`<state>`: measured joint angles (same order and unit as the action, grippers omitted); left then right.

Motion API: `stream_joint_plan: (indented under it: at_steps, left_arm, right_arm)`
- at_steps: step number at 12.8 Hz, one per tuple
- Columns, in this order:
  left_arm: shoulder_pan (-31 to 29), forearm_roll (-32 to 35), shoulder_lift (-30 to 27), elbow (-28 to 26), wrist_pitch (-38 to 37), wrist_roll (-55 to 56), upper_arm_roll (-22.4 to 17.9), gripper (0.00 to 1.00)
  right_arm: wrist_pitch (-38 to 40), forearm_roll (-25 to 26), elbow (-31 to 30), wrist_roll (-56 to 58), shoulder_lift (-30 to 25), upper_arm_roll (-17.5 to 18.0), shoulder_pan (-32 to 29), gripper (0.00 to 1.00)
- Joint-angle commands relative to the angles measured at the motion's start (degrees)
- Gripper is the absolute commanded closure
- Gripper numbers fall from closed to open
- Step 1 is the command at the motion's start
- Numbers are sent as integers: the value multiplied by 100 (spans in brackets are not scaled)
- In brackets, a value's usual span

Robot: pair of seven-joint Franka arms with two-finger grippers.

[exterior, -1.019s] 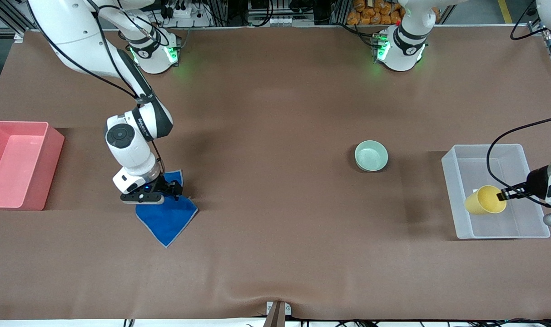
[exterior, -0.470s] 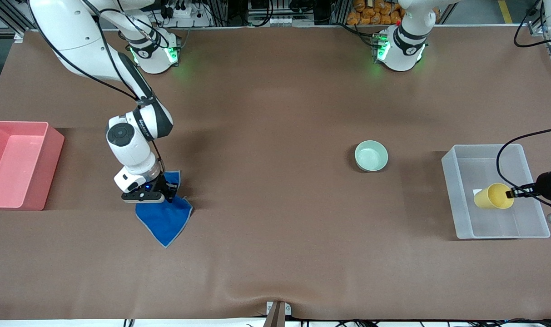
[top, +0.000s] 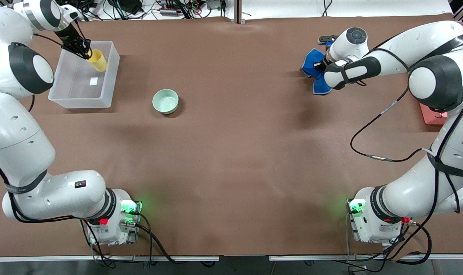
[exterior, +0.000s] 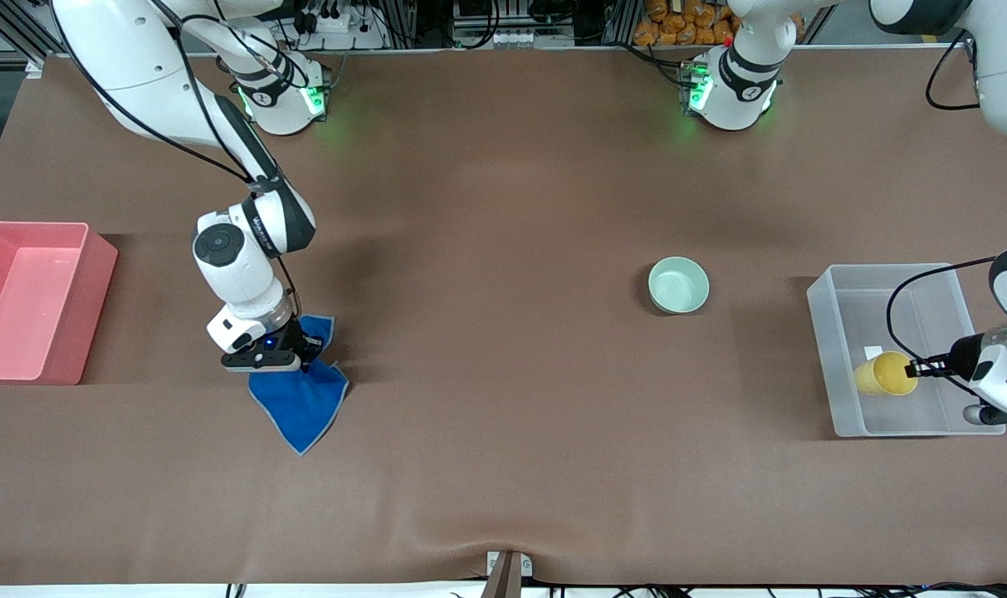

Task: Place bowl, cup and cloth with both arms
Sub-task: 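Lower the cup into the clear bin while the right gripper lifts the cloth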

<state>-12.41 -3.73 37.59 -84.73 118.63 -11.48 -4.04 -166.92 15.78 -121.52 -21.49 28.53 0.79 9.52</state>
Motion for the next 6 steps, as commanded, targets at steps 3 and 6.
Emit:
stream_joint_plan:
  at_steps: [3,6]
  left_arm:
    - [-60,92,222,70,354,-82,35,100]
    - [-51,92,292,62,495,-91,44,100]
  right_arm:
    - [1588,153,539,1153,-339,52,-266,100]
    - [2539,144,1049,1874,-331,61,-354,100]
